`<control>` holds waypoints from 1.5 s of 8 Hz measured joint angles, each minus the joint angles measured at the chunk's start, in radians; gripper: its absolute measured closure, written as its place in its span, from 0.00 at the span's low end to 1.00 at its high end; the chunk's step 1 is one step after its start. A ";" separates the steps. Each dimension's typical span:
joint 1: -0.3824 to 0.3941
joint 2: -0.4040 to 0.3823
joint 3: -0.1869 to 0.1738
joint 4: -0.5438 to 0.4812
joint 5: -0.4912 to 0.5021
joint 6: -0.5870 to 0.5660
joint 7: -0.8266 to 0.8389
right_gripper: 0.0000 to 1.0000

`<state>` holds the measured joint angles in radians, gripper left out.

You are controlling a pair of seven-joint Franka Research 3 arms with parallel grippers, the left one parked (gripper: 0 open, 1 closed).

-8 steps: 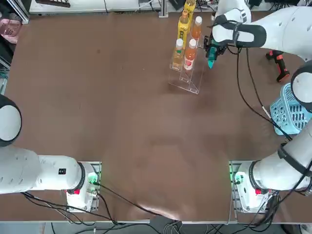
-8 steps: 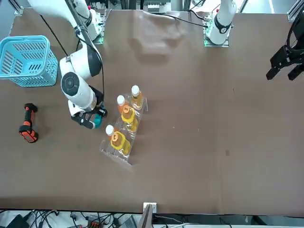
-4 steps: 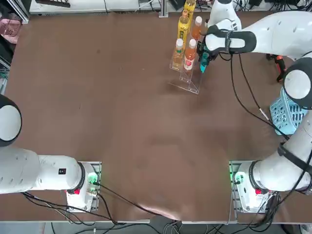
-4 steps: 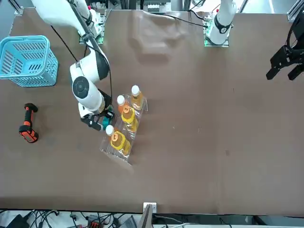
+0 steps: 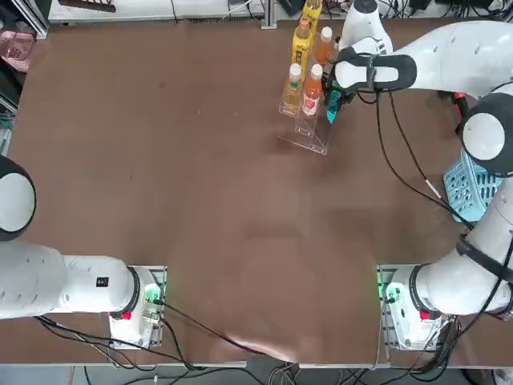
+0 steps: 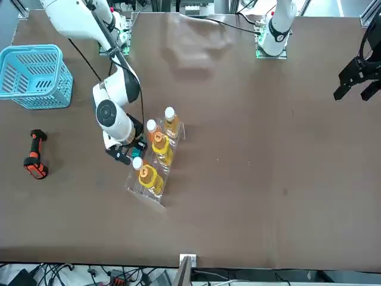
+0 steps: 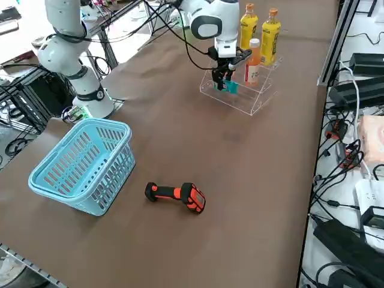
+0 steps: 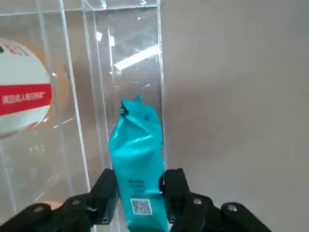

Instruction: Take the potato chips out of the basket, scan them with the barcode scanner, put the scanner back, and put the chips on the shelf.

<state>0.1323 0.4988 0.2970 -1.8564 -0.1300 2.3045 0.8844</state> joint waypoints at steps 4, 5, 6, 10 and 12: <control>0.000 0.043 -0.001 0.000 0.000 0.033 0.000 0.49; 0.000 0.046 -0.002 0.000 0.000 0.034 0.000 0.49; 0.000 0.046 -0.002 0.000 0.000 0.034 0.000 0.49; 0.000 0.047 -0.003 -0.001 0.000 0.041 0.000 0.49; -0.001 0.047 -0.005 -0.002 0.000 0.043 0.000 0.42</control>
<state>0.1316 0.5456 0.2918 -1.8588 -0.1299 2.3474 0.8844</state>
